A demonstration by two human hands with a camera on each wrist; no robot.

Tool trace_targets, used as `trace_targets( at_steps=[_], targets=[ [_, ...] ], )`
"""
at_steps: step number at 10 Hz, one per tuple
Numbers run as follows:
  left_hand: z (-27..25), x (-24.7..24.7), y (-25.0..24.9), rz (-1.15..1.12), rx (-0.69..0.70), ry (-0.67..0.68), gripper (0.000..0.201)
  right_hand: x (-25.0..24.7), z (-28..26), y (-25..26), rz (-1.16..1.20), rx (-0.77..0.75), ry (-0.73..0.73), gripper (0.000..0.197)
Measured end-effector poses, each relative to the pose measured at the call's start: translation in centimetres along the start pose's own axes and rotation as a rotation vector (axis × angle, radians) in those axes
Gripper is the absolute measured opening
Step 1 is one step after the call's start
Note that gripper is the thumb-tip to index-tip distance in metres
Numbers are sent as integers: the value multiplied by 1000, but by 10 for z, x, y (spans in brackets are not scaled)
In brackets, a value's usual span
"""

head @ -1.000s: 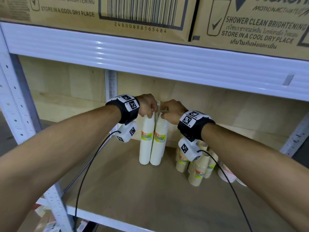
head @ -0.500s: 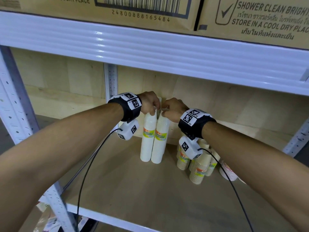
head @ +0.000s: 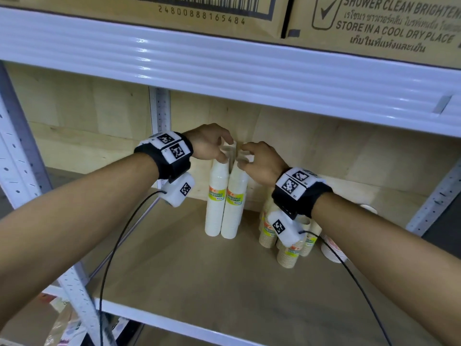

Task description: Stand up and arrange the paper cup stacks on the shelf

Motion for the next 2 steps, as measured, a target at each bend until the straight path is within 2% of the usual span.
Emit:
trace_targets(
  at_steps=[1, 2],
  targets=[
    [-36, 1, -9, -125, 66, -14, 50, 3, -36, -8, 52, -8, -52, 38],
    [-89, 27, -3, -329, 101, 32, 49, 28, -101, -16, 188, -43, 6, 38]
  ],
)
Point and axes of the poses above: each hand's wrist, its own z-axis towards the middle knuckle, its own x-axis out of the palm, y = z × x, the point moved 8 cm from there along z, towards the middle knuckle, and after that the axes turned 12 degrees about -z, right-handed, at the moved point
